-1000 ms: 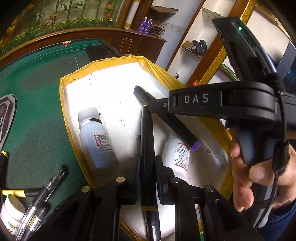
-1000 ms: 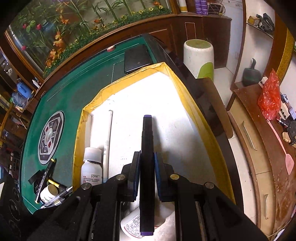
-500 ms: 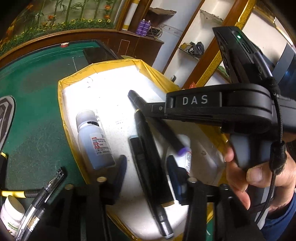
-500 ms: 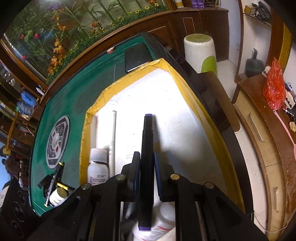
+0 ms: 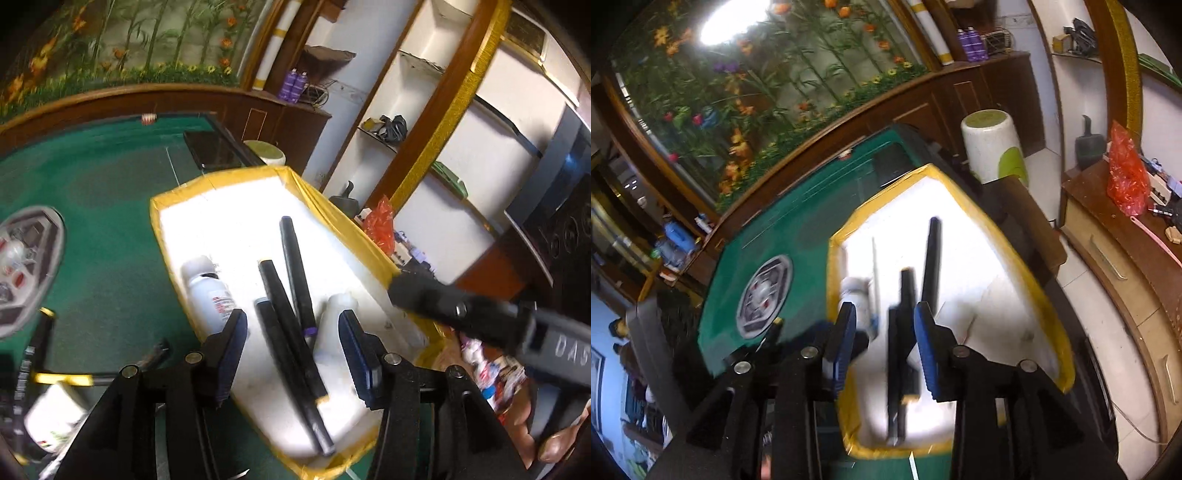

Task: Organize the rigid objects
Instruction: 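Lower both markers into the tray and open both tools, then grasp the black tape roll with the left tool while the right tool grasps a black marker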

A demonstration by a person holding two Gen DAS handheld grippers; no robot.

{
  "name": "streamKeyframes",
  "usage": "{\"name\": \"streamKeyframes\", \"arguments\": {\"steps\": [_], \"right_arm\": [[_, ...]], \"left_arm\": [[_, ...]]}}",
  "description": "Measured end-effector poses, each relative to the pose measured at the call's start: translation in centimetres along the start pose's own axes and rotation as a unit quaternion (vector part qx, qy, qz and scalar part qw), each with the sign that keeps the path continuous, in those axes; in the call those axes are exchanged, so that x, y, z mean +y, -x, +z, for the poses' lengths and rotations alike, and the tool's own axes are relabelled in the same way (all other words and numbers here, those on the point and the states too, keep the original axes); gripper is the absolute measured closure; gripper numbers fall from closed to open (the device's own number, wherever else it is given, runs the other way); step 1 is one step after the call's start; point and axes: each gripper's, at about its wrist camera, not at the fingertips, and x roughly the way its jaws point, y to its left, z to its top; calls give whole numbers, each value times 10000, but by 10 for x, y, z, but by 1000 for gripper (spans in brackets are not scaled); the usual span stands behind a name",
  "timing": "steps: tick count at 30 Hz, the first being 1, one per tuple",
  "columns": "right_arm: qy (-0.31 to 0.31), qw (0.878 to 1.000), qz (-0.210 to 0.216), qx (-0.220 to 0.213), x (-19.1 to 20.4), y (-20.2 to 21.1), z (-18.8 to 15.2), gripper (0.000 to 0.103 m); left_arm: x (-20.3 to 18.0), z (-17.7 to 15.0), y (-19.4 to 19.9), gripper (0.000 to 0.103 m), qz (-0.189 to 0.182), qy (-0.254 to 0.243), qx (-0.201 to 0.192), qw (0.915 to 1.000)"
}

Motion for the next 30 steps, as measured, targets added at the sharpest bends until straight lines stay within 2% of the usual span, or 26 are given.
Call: {"name": "streamKeyframes", "arguments": {"steps": [2, 4, 5, 7, 10, 11, 13, 16, 18, 19, 21, 23, 27, 28, 30], "right_arm": [[61, 10000, 59, 26, 6, 5, -10, 72], [148, 9996, 225, 61, 15, 8, -19, 70], [191, 9994, 267, 76, 20, 7, -22, 69], [289, 9986, 429, 143, 34, 3, -29, 68], [534, 9960, 656, 275, 60, -7, -38, 67], [592, 9951, 726, 313, 68, -10, -41, 67], [744, 9925, 864, 429, 83, -17, -49, 64], [948, 9892, 969, 560, 100, -24, -59, 63], [1043, 9872, 1023, 632, 106, -26, -65, 63], [1064, 9869, 1029, 642, 107, -26, -67, 62], [1105, 9864, 1021, 667, 109, -25, -72, 62], [1113, 9862, 1021, 675, 107, -24, -73, 62], [1131, 9869, 935, 667, 106, -24, -76, 62], [1124, 9872, 920, 663, 104, -23, -76, 62], [1150, 9869, 894, 686, 104, -24, -77, 62]], "left_arm": [[2, -5, 19, 48, 124, -215, -25, 9997], [12, -11, 40, 37, 202, -308, -58, 9993], [21, -16, 52, 25, 325, -305, -63, 9990], [42, -24, 74, 21, 535, -208, -157, 9982], [91, -39, 113, 17, 908, 180, -277, 9953], [107, -42, 122, 12, 985, 340, -282, 9942], [147, -49, 136, 10, 1240, 763, -311, 9889], [198, -55, 136, 10, 1371, 1505, -124, 9790], [216, -57, 126, 10, 1231, 1711, 42, 9775], [222, -57, 118, 10, 1299, 1802, 143, 9749], [226, -57, 104, 10, 1445, 1776, 279, 9730], [228, -54, 89, 10, 1740, 1762, 433, 9679], [242, -54, 79, 11, 1806, 1905, 399, 9641], [244, -54, 77, 14, 1807, 1906, 345, 9643], [248, -55, 74, 37, 1479, 1970, 371, 9685]]}}
